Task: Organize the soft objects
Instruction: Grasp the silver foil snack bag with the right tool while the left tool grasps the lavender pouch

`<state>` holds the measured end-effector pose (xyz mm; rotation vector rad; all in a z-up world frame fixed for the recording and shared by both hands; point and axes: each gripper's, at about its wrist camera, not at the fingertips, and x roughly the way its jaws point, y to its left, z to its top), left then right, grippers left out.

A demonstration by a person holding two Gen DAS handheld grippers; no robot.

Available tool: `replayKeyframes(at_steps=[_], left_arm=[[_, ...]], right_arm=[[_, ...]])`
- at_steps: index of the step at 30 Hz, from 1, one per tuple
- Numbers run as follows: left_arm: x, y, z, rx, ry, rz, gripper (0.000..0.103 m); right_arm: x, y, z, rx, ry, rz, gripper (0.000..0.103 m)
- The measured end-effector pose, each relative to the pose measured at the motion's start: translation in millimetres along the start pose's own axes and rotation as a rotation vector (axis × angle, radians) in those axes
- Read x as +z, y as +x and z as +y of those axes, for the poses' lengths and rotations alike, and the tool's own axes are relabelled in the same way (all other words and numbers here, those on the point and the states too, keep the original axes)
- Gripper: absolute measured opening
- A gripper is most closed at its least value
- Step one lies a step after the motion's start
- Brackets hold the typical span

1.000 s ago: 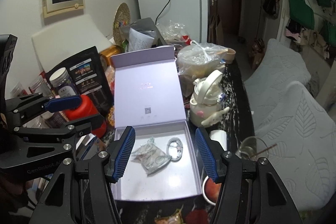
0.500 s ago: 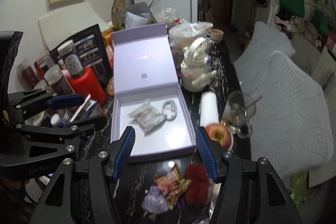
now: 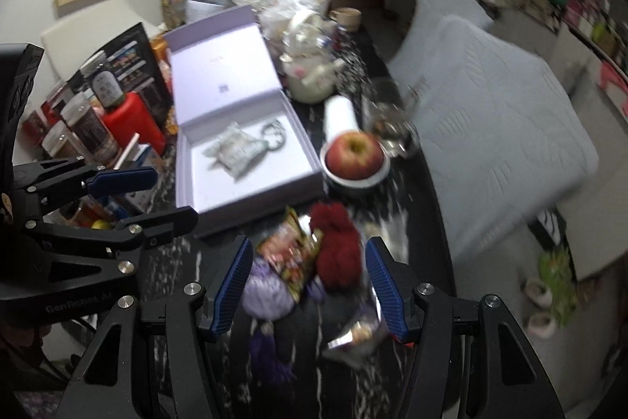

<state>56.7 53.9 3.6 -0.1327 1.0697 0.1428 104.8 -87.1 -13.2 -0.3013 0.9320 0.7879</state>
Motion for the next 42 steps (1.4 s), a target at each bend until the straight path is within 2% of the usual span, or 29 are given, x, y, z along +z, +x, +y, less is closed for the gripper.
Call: replayKeyframes(at_steps=[12,18,20,23,35,42], left_arm=[[-33.4,26.5,-11.6,-0.09,-0.04,0.104,0.054],[-49.8,44.3,-10.6,-0.13,-0.065,0.148,0.054],[-55.4,51.6,-11.0,-0.136,-0.069,0.168,0.054],[-60.9,59.9,-10.9,-0.145,-0.074,0.191,0.054],[-79.5,114.0,-2.1,-0.166,-0.147,0.301,0.054],[-79.5,133.9,7.4,-0.156,-0.179,0.32,0.054]], right_arm=[[-65.8,-9.5,-40.3,-0.065,0.185,0.092,0.06],[-87.0,-1.9,-49.7,-0.083,0.237,0.139,0.06],[-93.8,4.1,-52.7,-0.075,0.259,0.161,0.061],[-102.4,13.1,-56.7,-0.066,0.283,0.186,0.068],[-123.4,59.9,-71.3,-0.013,0.376,0.298,0.071],[-120.6,79.5,-82.7,0.049,0.455,0.303,0.071]])
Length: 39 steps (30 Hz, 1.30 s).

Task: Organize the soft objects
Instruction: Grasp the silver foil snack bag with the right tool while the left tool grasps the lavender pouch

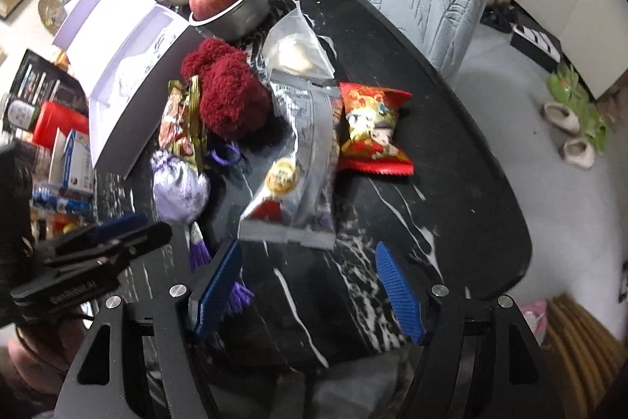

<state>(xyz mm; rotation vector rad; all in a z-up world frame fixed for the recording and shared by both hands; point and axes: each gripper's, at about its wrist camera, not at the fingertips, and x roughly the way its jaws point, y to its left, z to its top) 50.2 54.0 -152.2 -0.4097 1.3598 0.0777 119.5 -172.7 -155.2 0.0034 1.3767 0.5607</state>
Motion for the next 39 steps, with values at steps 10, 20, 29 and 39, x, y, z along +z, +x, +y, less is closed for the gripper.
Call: replayKeyframes(at_steps=[10,20,29,39], left_arm=[[6.6,-1.8,22.4,-0.013,-0.058,-0.004,0.054],[14.6,2.0,19.3,-0.025,-0.041,-0.001,0.054],[22.7,15.6,10.5,-0.045,-0.037,-0.006,0.054],[42.3,46.2,-15.9,0.03,0.023,0.01,0.054]], right_arm=[[33.0,30.0,0.2,0.021,0.016,0.009,0.071],[35.8,48.8,5.5,-0.013,0.019,0.025,0.036],[17.3,39.0,2.6,0.03,0.019,0.035,0.032],[3.3,27.1,2.1,0.026,-0.022,0.028,0.032]])
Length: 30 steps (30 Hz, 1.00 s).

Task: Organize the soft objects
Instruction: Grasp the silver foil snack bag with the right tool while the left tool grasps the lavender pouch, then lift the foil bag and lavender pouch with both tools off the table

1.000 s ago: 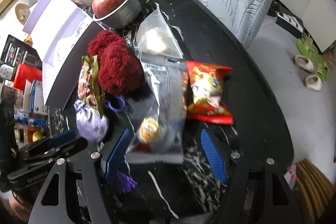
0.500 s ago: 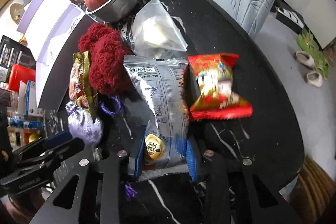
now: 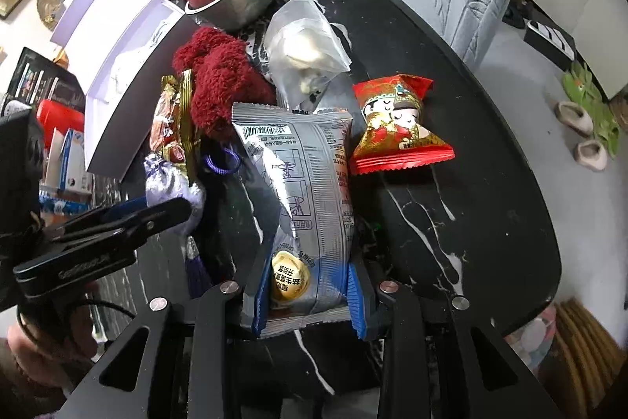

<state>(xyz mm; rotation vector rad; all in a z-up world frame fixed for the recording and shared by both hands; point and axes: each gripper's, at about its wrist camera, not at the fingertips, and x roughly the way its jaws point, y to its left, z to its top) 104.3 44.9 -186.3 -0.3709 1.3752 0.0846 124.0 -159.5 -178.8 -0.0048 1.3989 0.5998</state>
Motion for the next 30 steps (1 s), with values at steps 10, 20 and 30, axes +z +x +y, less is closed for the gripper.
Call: replayKeyframes(at_steps=[10,20,30], left_arm=[[9.0,26.9,-30.6,0.151,0.078,-0.014,0.095],[5.2,24.8,-41.6,0.174,0.086,-0.087,0.057],[-11.1,16.6,-42.8,0.059,0.083,-0.058,0.047]], right_arm=[[1.9,1.3,0.7,-0.016,-0.001,0.009,0.032],[-1.1,2.8,-2.7,-0.03,0.018,0.012,0.032],[-4.6,4.0,-7.8,-0.024,0.025,0.011,0.032]])
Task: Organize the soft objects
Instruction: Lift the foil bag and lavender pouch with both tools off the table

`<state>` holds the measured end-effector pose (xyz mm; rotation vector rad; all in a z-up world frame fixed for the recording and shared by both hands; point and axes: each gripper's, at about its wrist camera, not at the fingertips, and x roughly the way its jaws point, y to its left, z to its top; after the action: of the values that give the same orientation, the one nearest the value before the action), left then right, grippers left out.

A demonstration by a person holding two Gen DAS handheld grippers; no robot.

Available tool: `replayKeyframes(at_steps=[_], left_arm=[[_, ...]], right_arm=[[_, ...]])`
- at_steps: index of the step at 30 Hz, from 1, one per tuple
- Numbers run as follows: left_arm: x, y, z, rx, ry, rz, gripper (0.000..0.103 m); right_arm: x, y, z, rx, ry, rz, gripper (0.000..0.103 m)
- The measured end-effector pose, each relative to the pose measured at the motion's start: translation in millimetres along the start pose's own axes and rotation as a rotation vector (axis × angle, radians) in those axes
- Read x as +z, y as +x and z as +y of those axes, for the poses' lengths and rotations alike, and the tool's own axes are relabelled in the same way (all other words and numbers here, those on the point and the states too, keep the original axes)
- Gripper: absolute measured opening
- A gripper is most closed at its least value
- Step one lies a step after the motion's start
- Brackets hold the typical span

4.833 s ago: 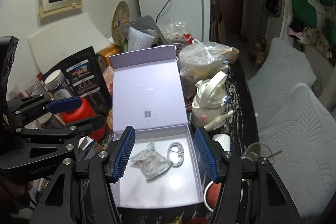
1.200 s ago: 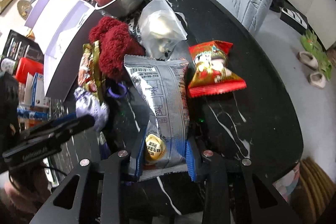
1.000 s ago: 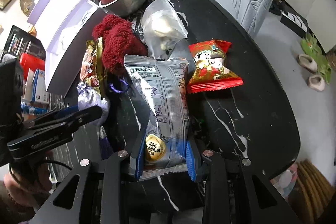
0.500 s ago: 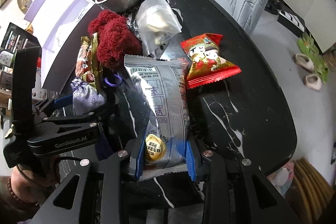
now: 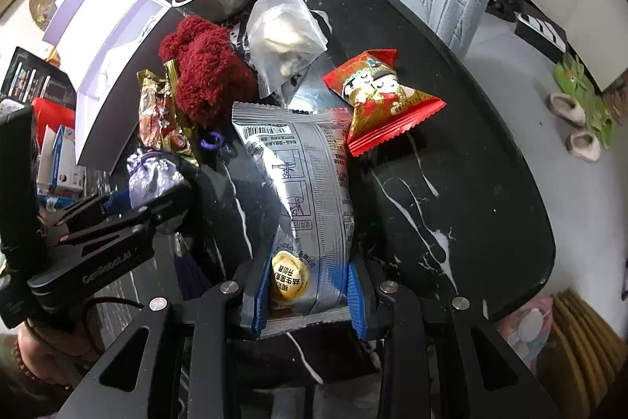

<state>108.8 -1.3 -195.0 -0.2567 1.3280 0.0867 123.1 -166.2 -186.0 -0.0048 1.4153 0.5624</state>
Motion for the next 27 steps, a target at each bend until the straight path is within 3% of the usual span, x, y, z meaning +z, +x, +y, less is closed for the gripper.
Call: replayKeyframes(at_steps=[13,27], left_arm=[[-37.2,-9.3,-9.8,-0.076,0.004,0.05,0.047],[-74.2,-48.9,-8.9,-0.087,0.002,0.02,0.047]], right_arm=[[-31.2,0.0,4.3,-0.013,-0.013,0.012,0.032],[-69.6,-2.2,42.7,0.043,-0.132,0.074,0.032]])
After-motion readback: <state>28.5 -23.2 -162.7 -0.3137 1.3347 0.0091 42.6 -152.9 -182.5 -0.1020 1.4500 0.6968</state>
